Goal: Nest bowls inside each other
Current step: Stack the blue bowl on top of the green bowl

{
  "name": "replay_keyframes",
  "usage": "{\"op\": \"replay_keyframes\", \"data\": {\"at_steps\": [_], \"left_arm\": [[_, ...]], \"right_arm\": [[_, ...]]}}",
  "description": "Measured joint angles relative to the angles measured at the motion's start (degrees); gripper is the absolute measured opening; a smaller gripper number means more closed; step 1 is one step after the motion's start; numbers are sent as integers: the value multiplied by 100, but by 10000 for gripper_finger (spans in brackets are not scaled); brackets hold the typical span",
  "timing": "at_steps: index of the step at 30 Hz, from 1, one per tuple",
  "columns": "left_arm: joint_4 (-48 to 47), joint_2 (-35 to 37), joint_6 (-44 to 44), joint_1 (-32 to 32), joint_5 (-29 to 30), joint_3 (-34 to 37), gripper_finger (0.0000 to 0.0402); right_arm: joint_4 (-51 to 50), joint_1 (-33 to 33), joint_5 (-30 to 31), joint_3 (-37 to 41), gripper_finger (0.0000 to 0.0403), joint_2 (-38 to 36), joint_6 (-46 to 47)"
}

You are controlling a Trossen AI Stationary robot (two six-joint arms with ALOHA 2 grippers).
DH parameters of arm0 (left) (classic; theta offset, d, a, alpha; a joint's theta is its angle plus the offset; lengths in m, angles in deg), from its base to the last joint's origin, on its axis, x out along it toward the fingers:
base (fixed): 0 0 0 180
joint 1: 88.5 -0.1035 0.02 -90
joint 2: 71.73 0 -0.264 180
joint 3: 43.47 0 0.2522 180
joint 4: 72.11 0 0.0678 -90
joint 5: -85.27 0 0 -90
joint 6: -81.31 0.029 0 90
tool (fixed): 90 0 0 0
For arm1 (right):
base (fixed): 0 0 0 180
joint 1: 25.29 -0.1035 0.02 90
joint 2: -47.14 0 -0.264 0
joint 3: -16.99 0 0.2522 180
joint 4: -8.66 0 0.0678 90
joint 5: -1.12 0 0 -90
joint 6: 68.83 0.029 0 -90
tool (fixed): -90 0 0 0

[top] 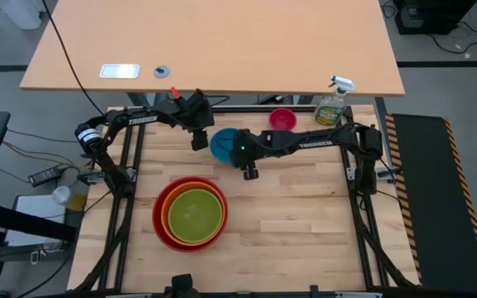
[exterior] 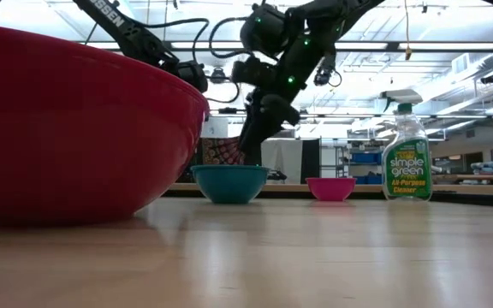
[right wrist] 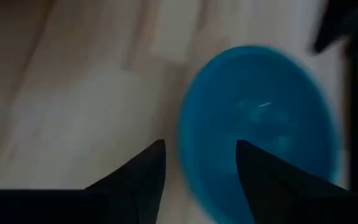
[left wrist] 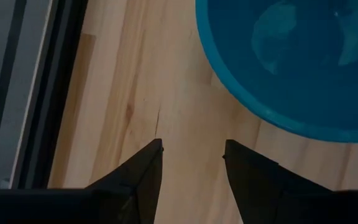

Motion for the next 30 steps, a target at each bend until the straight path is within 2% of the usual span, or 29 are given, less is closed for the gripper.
{"op": "replay_keyframes", "data": {"at_steps": [4,10,15,21,27,30], "left_arm": [[53,35,24,-9,-2,0,176],[42,35,-4,-9,-32,0,176],[-29,33,-13,9,-59,0,176],[-50,316,-37,20,-180,2,176],[43,1232,-107,0,-193,2,176],[41,1794,-303,0,-196,2,176]], "right_arm": [[-292,-91,51,11,200,92,-44],[-168,5,899,11,200,555,-295],[-138,78,1069,11,192,813,-619],[-124,52,1249,11,124,811,-475],[-418,-140,1519,13,38,802,-389],[-551,-374,1696,13,16,761,-405]]}}
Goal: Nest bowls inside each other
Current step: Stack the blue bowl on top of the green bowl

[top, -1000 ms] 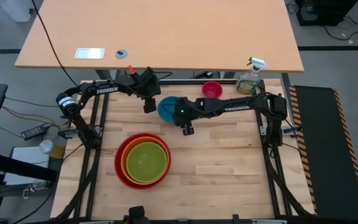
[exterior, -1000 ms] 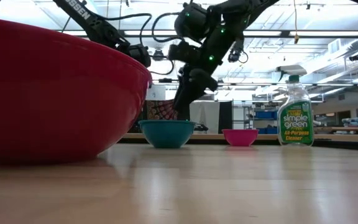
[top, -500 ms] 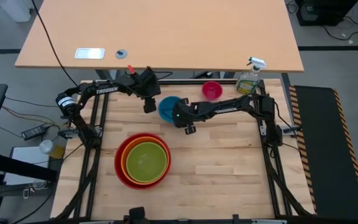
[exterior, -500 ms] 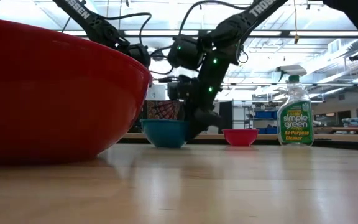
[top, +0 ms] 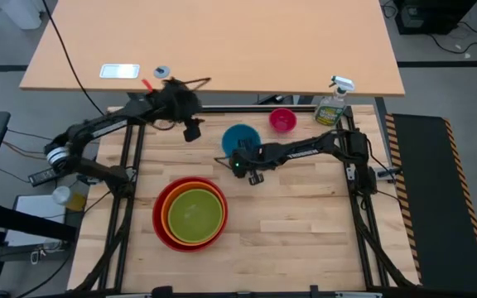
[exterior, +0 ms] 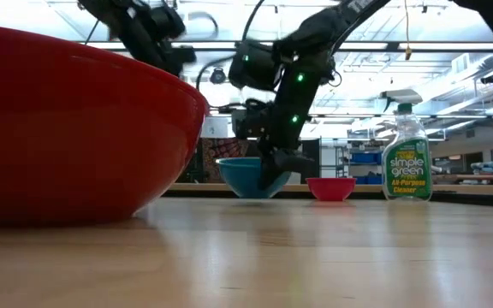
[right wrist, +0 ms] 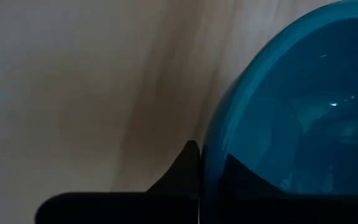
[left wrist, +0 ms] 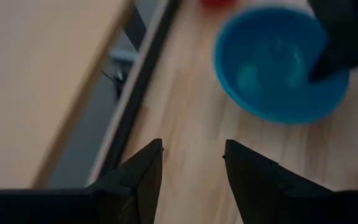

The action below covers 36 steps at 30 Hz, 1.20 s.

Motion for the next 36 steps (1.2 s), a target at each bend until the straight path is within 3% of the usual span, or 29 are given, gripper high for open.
{"op": "replay_keyframes", "data": {"at_steps": [7,11,16,25,36], "left_arm": [[7,1366,-532,490,-3,130,176],[97,2259,-707,1017,-14,755,176],[239,3230,-1432,1684,-11,1546,176],[400,4356,-2451,3001,306,2144,176],[378,4377,-2939,3882,373,2151,176]], "right_arm": [[-17,-712,297,0,34,-458,393],[27,-1332,614,-52,32,-804,633],[30,-1946,659,-684,23,-893,899],[-106,-2454,-20,-2408,30,115,940],[-366,-2560,-1382,-3969,31,1601,611]]}}
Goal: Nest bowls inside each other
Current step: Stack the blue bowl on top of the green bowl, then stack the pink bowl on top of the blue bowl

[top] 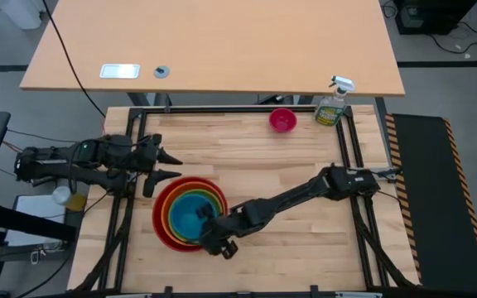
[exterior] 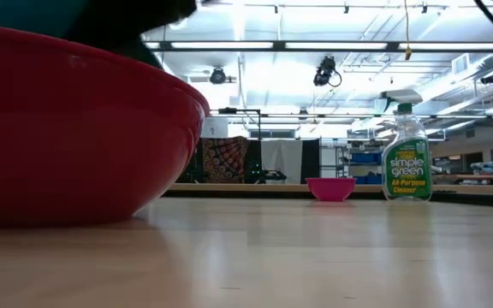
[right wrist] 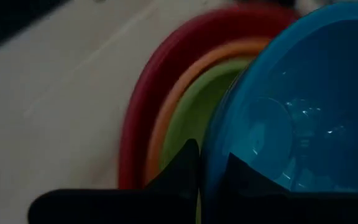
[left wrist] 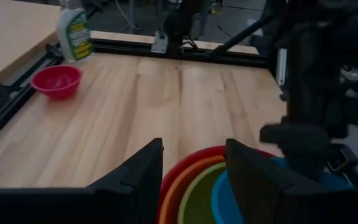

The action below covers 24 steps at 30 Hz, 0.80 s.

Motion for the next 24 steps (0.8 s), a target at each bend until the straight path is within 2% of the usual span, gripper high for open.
{"op": "replay_keyframes", "data": {"at_steps": [4,8,13,18,22,24], "left_arm": [[-1,2,2,61,0,0,176],[-35,2,4,61,0,-2,176],[-38,0,4,61,0,-2,176],[-62,0,4,61,0,-2,176],[-125,-2,2,61,0,-2,176],[-147,-2,-42,61,0,-2,176]], "right_arm": [[-412,125,-19,-182,32,366,-6],[-475,253,10,-183,43,423,0],[-654,340,-87,-213,100,377,90],[-1208,286,-91,-893,162,344,205],[-1891,216,65,-1576,186,348,630],[-1914,207,26,-1572,189,261,720]]}}
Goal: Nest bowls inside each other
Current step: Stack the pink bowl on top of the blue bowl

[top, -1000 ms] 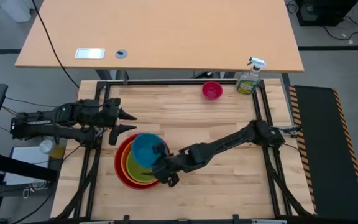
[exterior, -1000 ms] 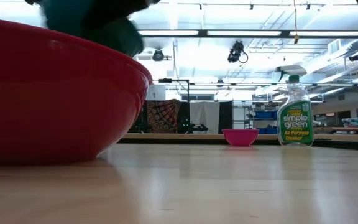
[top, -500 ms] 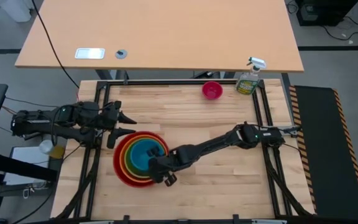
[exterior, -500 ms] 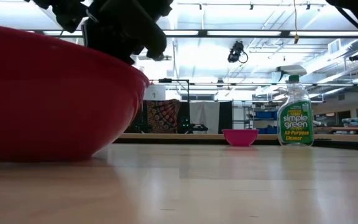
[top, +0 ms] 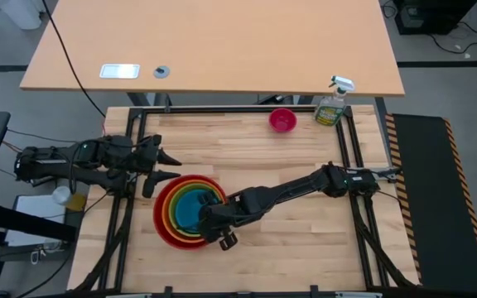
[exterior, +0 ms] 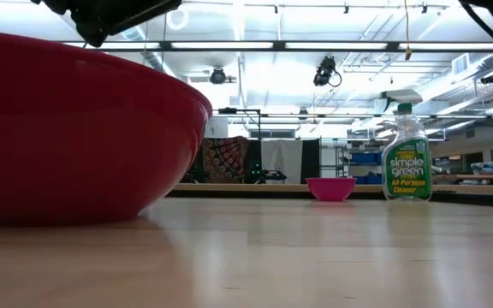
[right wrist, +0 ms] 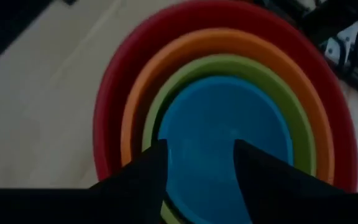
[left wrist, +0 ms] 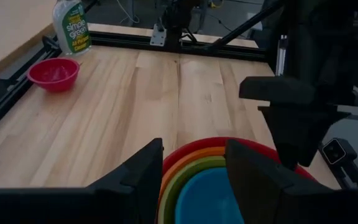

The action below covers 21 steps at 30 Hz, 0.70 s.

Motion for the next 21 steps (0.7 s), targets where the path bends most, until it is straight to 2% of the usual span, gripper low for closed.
{"op": "replay_keyframes", "data": {"at_steps": [12,16,21], "left_arm": [[-124,0,-24,0,0,0,176],[-117,0,-26,0,0,0,176],[-173,0,-50,0,0,-7,176]], "right_arm": [[629,133,-281,1107,180,52,46],[397,136,88,983,179,-45,81],[28,187,825,913,178,-645,345]]}}
